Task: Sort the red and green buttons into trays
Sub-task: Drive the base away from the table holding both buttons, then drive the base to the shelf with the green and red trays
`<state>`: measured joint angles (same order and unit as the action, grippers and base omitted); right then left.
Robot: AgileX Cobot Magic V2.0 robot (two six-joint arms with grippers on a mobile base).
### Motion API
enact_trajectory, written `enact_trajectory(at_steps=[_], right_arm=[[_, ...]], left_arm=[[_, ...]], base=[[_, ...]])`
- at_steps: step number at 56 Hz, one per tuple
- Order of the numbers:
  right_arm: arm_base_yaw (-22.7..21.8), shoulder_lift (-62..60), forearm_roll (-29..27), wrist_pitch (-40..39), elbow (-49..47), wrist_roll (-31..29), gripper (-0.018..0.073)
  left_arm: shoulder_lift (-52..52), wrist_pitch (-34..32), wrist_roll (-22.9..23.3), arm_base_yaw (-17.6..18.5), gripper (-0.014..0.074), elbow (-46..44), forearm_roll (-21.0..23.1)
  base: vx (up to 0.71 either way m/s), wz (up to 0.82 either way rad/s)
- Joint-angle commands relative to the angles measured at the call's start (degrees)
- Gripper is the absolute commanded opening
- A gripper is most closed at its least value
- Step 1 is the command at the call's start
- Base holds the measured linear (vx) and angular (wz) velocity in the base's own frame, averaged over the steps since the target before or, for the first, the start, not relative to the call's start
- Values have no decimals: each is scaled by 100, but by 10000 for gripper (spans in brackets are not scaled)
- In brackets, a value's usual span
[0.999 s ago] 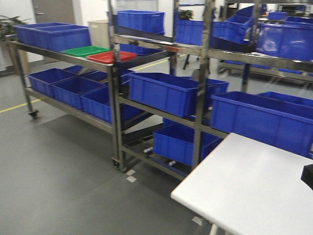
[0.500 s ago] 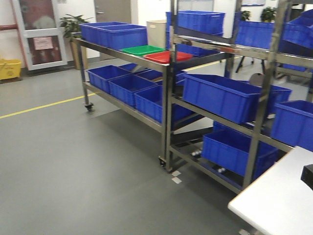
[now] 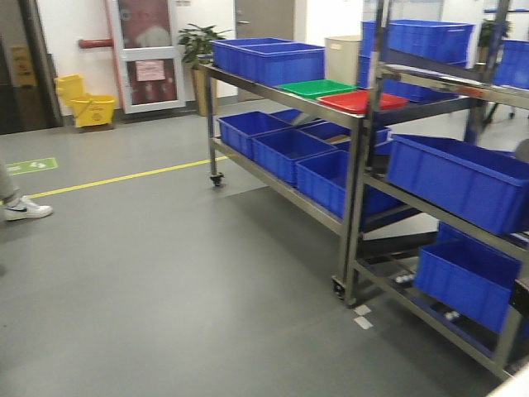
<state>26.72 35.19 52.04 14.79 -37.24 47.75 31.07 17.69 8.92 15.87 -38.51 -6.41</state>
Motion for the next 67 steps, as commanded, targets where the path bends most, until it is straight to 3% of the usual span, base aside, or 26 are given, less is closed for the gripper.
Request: enact_trajectory(at_steps=[1,67], right_arm=[[-3,22,134,-276,-219,-26,-9],[-3,22,134,-273,-219,-26,-9]], left_arm=[[2,-495,7,36,-6,-206,38],[2,-495,7,36,-6,-206,38]], base=[[17,34],[30,25]])
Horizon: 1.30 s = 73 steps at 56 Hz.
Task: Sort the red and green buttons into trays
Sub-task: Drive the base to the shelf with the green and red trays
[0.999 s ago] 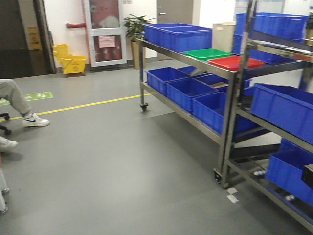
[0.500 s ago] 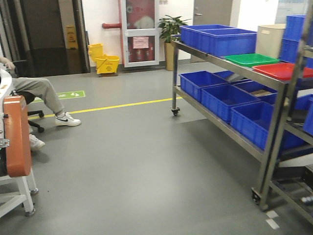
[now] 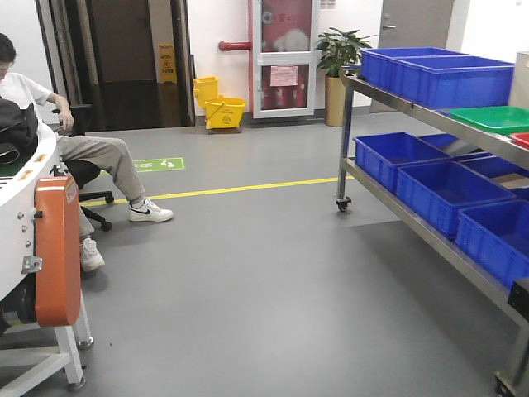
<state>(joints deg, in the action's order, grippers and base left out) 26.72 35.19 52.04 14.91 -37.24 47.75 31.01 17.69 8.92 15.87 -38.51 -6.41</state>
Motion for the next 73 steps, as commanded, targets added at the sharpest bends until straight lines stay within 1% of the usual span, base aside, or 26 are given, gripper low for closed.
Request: enact_trajectory(at_steps=[1,73], right_arm=[[-3,22,134,-284,-219,-26,-9],[-3,16,134,-205,-219,-26,-9]], left_arm=[[8,-495,7,36,-6,-206,38],[8,-498,7,36,-6,-206,38]], base=[[43,16],[48,6]])
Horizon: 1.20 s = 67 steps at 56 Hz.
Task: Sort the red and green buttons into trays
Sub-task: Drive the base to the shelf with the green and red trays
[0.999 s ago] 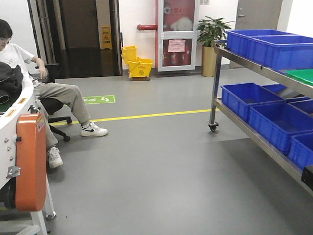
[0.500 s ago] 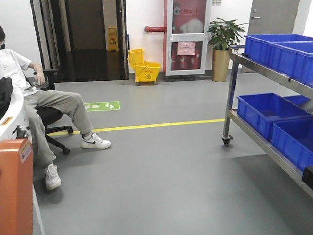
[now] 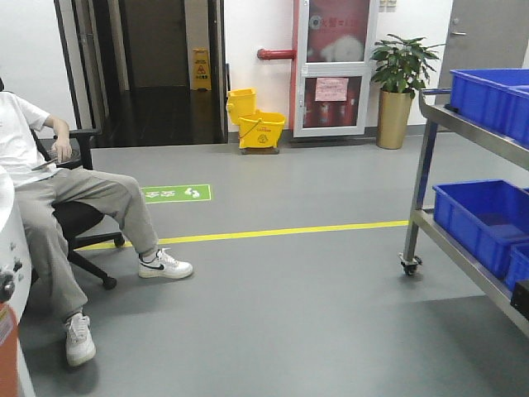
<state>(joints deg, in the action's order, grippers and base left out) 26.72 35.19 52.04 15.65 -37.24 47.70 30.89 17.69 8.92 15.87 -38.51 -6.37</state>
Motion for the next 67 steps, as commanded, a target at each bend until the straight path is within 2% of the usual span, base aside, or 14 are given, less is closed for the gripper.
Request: enact_trajectory(at_steps=[1,39,67], right_arm=[[-3,16,134,-280,-219,-21,-9],[-3,16,134,-273,-219,-21,-9],[-3,16,134,-273,-219,-21,-9]], left_arm=[[21,-498,7,36,-6,-206,33],[21,-498,7,36,-6,-206,33],[21,-498,7,36,-6,-206,33]], base=[[48,6],[47,1],[40,-34]])
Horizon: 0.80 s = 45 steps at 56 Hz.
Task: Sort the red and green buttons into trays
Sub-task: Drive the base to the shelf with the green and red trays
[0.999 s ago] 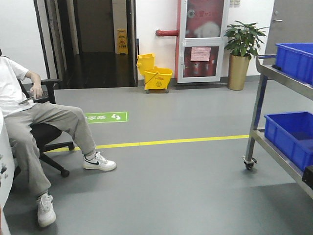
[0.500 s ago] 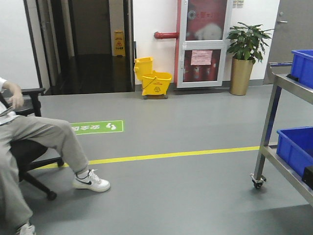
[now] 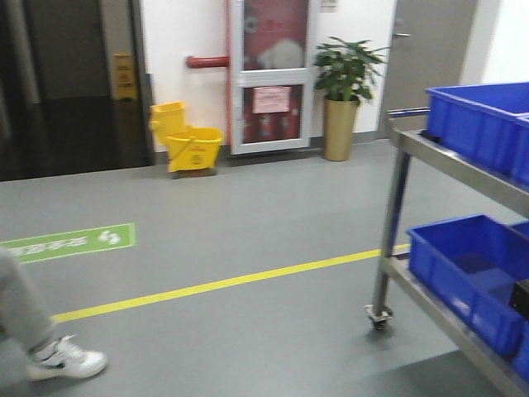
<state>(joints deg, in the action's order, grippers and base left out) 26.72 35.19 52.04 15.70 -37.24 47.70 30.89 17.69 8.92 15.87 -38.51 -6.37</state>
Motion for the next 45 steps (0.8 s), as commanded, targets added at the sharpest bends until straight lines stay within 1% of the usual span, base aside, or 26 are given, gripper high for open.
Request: enact_trajectory(at_steps=[1,14,45], right_arm=[[-3,16,134,-278,-219,-21,-9],[-3,16,134,-278,-219,-21,-9],[-3,16,134,-278,-219,-21,-9]], left_arm=[[21,-498,7,36,-6,-206,33],[21,-498,7,36,-6,-206,33],[21,-498,7,36,-6,-206,33]], base=[[36,-56],[33,-66],[27,-80]])
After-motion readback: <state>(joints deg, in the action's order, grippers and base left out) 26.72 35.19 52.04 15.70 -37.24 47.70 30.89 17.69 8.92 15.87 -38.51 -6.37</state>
